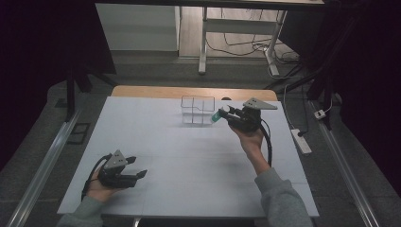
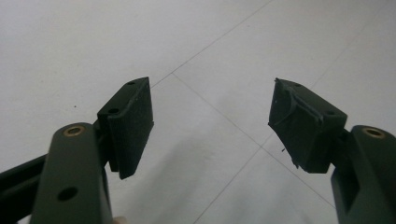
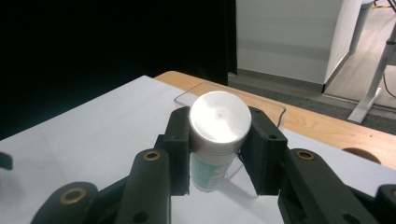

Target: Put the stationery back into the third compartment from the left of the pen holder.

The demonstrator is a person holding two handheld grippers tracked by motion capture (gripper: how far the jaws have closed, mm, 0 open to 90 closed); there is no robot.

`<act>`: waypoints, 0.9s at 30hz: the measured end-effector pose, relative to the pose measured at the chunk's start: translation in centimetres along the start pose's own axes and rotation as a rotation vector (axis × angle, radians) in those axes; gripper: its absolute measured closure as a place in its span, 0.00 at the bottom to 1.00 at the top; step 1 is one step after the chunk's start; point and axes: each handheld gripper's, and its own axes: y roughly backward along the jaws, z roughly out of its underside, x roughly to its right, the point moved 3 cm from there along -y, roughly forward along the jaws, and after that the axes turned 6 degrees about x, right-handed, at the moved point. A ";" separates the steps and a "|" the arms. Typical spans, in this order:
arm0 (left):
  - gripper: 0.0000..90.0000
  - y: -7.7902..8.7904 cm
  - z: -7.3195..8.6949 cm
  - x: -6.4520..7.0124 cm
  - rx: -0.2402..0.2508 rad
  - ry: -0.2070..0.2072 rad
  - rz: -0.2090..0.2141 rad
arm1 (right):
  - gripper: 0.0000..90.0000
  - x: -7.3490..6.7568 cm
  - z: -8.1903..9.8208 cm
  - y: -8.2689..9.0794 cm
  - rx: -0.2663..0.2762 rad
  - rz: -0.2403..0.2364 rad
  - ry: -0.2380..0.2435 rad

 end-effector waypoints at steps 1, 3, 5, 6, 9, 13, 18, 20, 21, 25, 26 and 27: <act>0.33 0.0 0.0 0.0 0.000 -0.003 -0.002 | 0.71 0.2 -0.2 -0.2 0.002 0.007 0.001; 0.33 0.0 0.0 0.0 0.002 -0.003 -0.001 | 0.71 0.5 -0.6 -0.7 0.007 0.013 -0.004; 0.33 0.1 0.0 -0.1 0.003 0.002 -0.001 | 0.71 0.9 -0.8 -1.2 0.002 0.023 -0.003; 0.33 0.0 0.0 -0.1 0.001 0.004 0.001 | 0.71 1.0 -1.0 -1.4 0.000 0.028 -0.003; 0.33 0.0 0.1 -0.1 -0.005 0.004 0.001 | 0.71 1.5 -1.4 -2.2 -0.002 0.046 -0.004; 0.33 -0.1 0.2 -0.2 -0.003 0.006 -0.004 | 0.71 1.9 -1.7 -3.2 -0.004 0.057 -0.020; 0.33 0.0 0.1 -0.3 0.004 0.011 -0.003 | 0.71 2.1 -2.1 -4.6 -0.014 0.072 -0.008; 0.33 0.0 0.2 -0.3 0.002 0.011 -0.003 | 0.71 2.3 -2.1 -5.3 -0.017 0.080 -0.011; 0.33 0.0 0.2 -0.3 0.003 0.011 -0.003 | 0.71 2.5 -2.0 -5.6 -0.026 0.087 -0.010; 0.33 0.0 0.2 -0.4 0.004 0.013 -0.002 | 0.70 3.0 -1.7 -6.6 -0.038 0.103 -0.018; 0.33 0.0 0.2 -0.4 0.002 0.010 -0.003 | 0.71 3.1 -1.7 -6.8 -0.038 0.103 -0.022; 0.33 -0.1 0.2 -0.4 -0.001 0.006 -0.006 | 0.70 3.2 -1.6 -7.0 -0.041 0.106 -0.023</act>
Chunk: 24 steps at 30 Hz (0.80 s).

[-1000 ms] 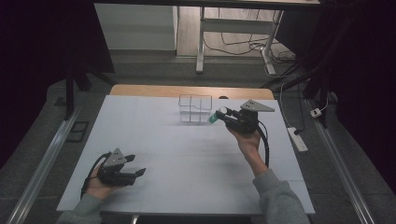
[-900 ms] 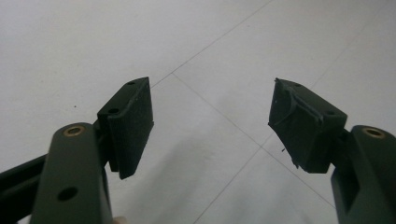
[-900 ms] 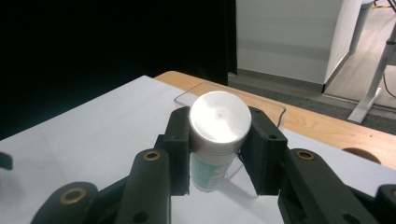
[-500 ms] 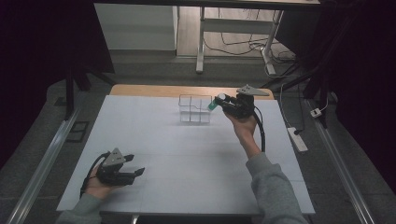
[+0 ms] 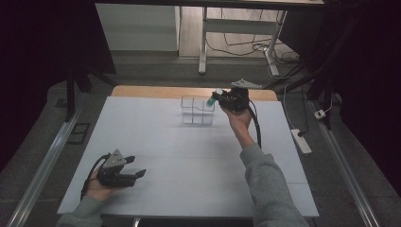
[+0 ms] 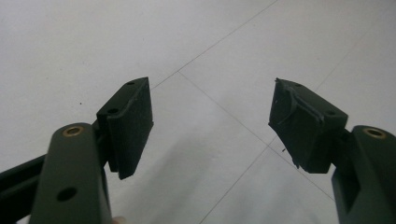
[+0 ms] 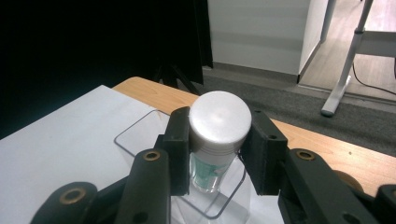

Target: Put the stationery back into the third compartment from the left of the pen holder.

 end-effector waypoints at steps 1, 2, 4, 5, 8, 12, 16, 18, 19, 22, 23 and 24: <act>0.33 0.0 0.0 0.0 -0.002 -0.002 -0.002 | 0.70 0.0 0.1 -0.2 -0.001 0.002 -0.004; 0.33 0.0 0.0 0.0 -0.003 -0.004 -0.001 | 0.70 0.1 0.1 -0.4 -0.004 0.003 -0.001; 0.33 -0.1 0.0 0.0 -0.003 -0.003 0.000 | 0.70 0.2 0.3 -0.7 -0.011 0.006 -0.002; 0.33 -0.1 0.0 0.0 -0.003 -0.003 -0.001 | 0.70 0.2 0.4 -0.8 -0.017 0.005 -0.001; 0.33 0.0 0.1 -0.1 -0.002 0.002 0.000 | 0.69 0.2 0.9 -1.2 -0.028 -0.007 0.001; 0.33 0.0 0.0 -0.1 0.003 0.006 0.008 | 0.56 0.2 1.0 -1.2 -0.026 -0.007 -0.004; 0.33 0.0 0.1 -0.2 0.002 0.008 0.003 | 0.51 0.1 0.8 -0.4 -0.032 -0.016 0.008; 0.33 0.0 0.1 -0.2 0.000 0.011 0.001 | 0.50 0.0 0.8 0.1 -0.022 -0.023 0.010; 0.33 0.0 0.1 -0.2 0.001 0.012 0.000 | 0.50 0.0 0.9 0.4 -0.020 -0.029 0.008; 0.33 0.0 0.1 -0.2 0.001 0.012 0.001 | 0.49 0.0 1.2 1.4 -0.020 -0.028 0.012; 0.33 0.0 0.1 -0.2 0.001 0.012 0.001 | 0.49 0.1 1.3 1.8 -0.021 -0.031 0.012; 0.33 0.0 0.1 -0.2 0.001 0.011 0.001 | 0.49 0.1 1.5 2.2 -0.017 -0.037 0.009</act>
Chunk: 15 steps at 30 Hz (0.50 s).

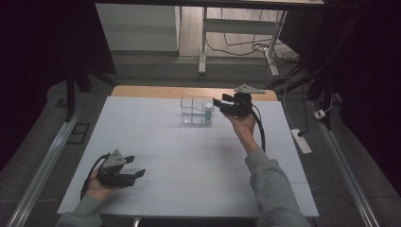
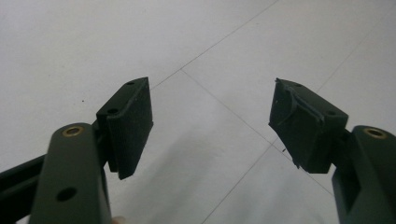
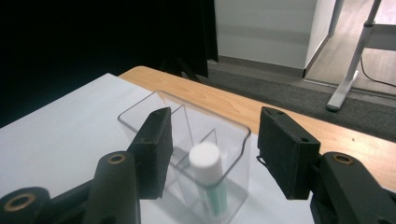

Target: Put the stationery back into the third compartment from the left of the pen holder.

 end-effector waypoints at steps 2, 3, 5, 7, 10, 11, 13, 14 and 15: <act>0.33 0.0 0.0 0.0 0.000 0.001 0.000 | 0.48 -0.1 0.4 0.8 -0.008 -0.010 0.011; 0.33 0.0 0.0 0.0 0.000 0.001 0.000 | 0.48 -0.1 0.6 1.3 -0.009 -0.020 0.016; 0.33 -0.1 0.0 0.0 -0.002 -0.001 0.002 | 0.48 -0.2 1.2 2.2 -0.019 -0.032 0.022; 0.33 -0.1 0.0 0.0 -0.002 0.000 0.004 | 0.48 -0.2 2.0 3.2 -0.026 -0.046 0.015; 0.33 -0.1 0.0 0.0 0.000 0.005 0.005 | 0.48 -0.3 3.2 4.6 -0.052 -0.049 0.018; 0.33 -0.1 0.0 0.0 -0.002 0.006 0.005 | 0.47 -0.3 3.6 5.1 -0.057 -0.053 0.009; 0.33 -0.1 0.0 0.0 -0.002 0.007 0.004 | 0.47 -0.3 4.3 5.9 -0.068 -0.053 0.004; 0.33 -0.2 0.0 0.0 -0.003 0.006 0.003 | 0.47 -0.3 4.7 6.4 -0.068 -0.053 -0.002; 0.33 -0.2 0.0 0.0 -0.003 0.006 0.004 | 0.47 -0.3 5.1 6.9 -0.075 -0.056 -0.006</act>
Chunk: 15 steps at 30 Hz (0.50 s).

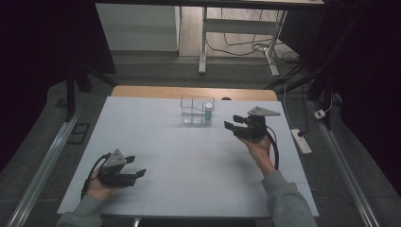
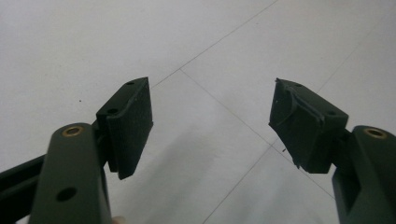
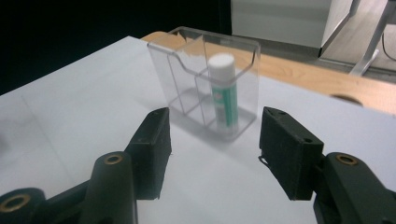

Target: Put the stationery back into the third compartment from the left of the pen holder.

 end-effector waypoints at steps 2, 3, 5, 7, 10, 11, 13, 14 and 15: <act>0.33 0.0 0.0 0.0 -0.001 0.001 -0.001 | 0.47 0.0 0.6 0.6 -0.011 0.005 0.005; 0.33 0.0 0.0 0.0 -0.001 0.001 -0.001 | 0.47 -0.1 1.0 1.1 -0.015 0.006 0.004; 0.33 -0.1 0.0 -0.1 0.000 0.003 -0.002 | 0.46 -0.2 1.6 1.8 -0.024 0.005 -0.003; 0.33 -0.1 0.0 -0.1 0.000 0.006 -0.003 | 0.46 -0.3 2.3 2.6 -0.034 0.003 -0.001; 0.33 -0.1 0.0 -0.2 0.001 0.008 -0.004 | 0.46 -0.5 3.4 4.0 -0.051 0.004 0.004; 0.33 -0.1 0.0 -0.2 0.002 0.009 -0.004 | 0.46 -0.6 3.7 4.4 -0.048 0.008 0.007; 0.33 0.0 0.0 -0.2 0.005 0.011 -0.003 | 0.46 -0.7 4.5 5.5 -0.059 0.012 0.008; 0.33 0.0 0.0 -0.2 0.005 0.011 -0.002 | 0.45 -0.7 4.9 6.0 -0.062 0.014 0.004; 0.33 0.0 0.0 -0.3 0.006 0.012 -0.004 | 0.45 -0.7 5.3 6.5 -0.062 0.015 0.001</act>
